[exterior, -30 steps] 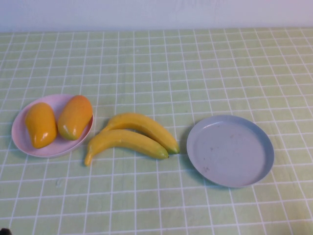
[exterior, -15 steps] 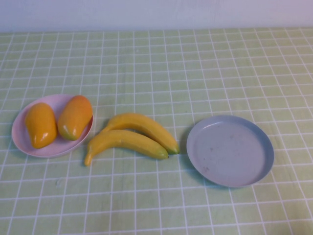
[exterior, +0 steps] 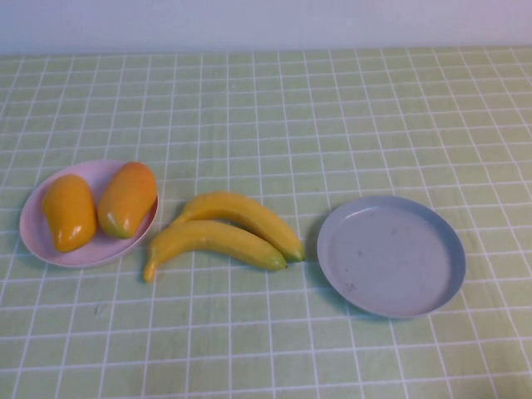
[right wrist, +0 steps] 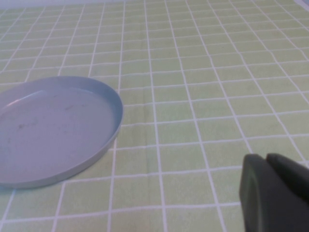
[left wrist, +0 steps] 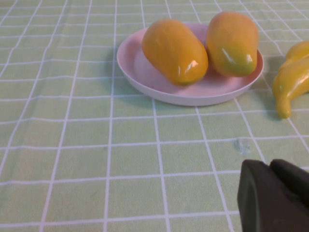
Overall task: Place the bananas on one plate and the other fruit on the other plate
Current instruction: Put another type of fruit in the right plate
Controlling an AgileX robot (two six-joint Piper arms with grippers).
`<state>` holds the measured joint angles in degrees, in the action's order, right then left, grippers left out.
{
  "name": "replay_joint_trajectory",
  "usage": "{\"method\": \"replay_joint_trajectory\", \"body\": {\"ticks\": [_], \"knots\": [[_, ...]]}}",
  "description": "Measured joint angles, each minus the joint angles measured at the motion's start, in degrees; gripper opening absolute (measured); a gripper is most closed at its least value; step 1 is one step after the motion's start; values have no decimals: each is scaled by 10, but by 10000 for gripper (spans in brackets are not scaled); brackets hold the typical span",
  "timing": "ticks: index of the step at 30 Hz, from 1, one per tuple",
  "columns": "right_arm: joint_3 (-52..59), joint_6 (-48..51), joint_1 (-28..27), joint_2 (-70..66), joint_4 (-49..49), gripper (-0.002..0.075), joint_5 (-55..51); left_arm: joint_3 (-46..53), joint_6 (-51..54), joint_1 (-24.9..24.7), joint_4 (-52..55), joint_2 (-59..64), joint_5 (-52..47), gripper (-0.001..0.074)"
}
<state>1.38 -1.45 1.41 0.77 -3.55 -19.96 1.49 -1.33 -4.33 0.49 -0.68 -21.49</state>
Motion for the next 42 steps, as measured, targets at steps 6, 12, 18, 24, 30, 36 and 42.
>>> {"method": "replay_joint_trajectory", "body": {"ticks": [6, 12, 18, 24, 30, 36, 42], "knots": [[0, 0, 0, 0, 0, -15, 0, 0, 0, 0, -5, 0, 0, 4], [0, 0, 0, 0, 0, -15, 0, 0, 0, 0, -5, 0, 0, 4], [0, 0, 0, 0, 0, -16, 0, 0, 0, 0, -5, 0, 0, 4], [0, 0, 0, 0, -16, -15, 34, 0, 0, 0, -5, 0, 0, 4], [0, -1, 0, 0, -214, -16, 134, 0, 0, 0, -5, 0, 0, 4], [0, 6, 0, 0, -341, -16, 196, 0, 0, 0, -5, 0, 0, 4], [-84, 10, 0, -34, -378, -15, 65, 0, 0, 0, -5, 0, 0, 4]]}}
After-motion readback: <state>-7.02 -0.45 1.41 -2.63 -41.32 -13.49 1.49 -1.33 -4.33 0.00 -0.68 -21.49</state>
